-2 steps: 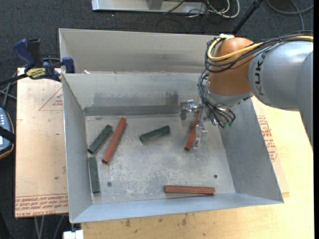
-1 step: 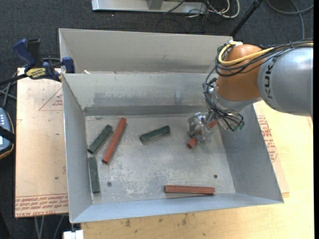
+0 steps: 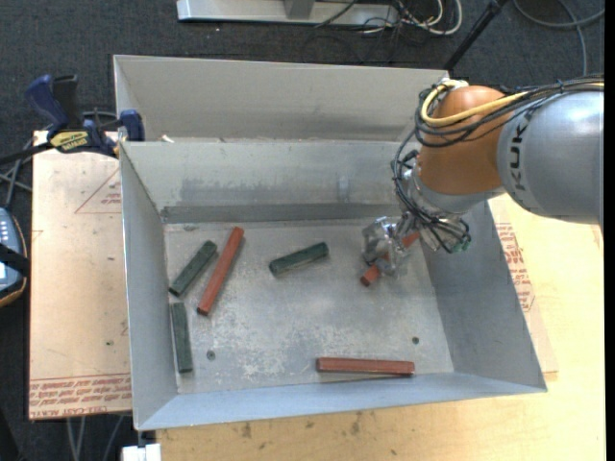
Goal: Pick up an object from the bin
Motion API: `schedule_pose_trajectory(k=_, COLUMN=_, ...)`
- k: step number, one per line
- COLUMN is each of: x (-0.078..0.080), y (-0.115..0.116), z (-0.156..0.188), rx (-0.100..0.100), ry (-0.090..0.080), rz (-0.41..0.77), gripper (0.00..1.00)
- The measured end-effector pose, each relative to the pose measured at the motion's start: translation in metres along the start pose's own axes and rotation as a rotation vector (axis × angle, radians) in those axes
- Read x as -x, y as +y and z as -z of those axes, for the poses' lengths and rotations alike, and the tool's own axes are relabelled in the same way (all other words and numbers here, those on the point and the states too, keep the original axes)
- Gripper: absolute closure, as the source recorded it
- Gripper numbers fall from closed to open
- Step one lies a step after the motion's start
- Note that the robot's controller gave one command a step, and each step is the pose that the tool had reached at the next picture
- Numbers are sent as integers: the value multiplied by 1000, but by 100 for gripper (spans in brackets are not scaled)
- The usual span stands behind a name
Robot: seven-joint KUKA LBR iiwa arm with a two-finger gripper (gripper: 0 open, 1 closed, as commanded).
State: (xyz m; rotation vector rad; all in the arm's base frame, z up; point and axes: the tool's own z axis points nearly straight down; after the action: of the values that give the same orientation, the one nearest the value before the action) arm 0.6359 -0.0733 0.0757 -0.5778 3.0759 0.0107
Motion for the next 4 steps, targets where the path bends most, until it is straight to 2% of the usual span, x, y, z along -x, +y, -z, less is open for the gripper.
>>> schedule_pose_trajectory(k=1, x=2, y=-9, z=100, rx=-5, ry=8, rz=-20, gripper=100)
schedule_pose_trajectory(k=2, x=2, y=-10, z=100, rx=-5, ry=9, rz=-21, gripper=0)
schedule_pose_trajectory(k=3, x=2, y=-10, z=100, rx=-4, ry=9, rz=-21, gripper=0)
schedule_pose_trajectory(k=4, x=-19, y=-19, z=55, rx=-6, ry=5, rz=50, gripper=0)
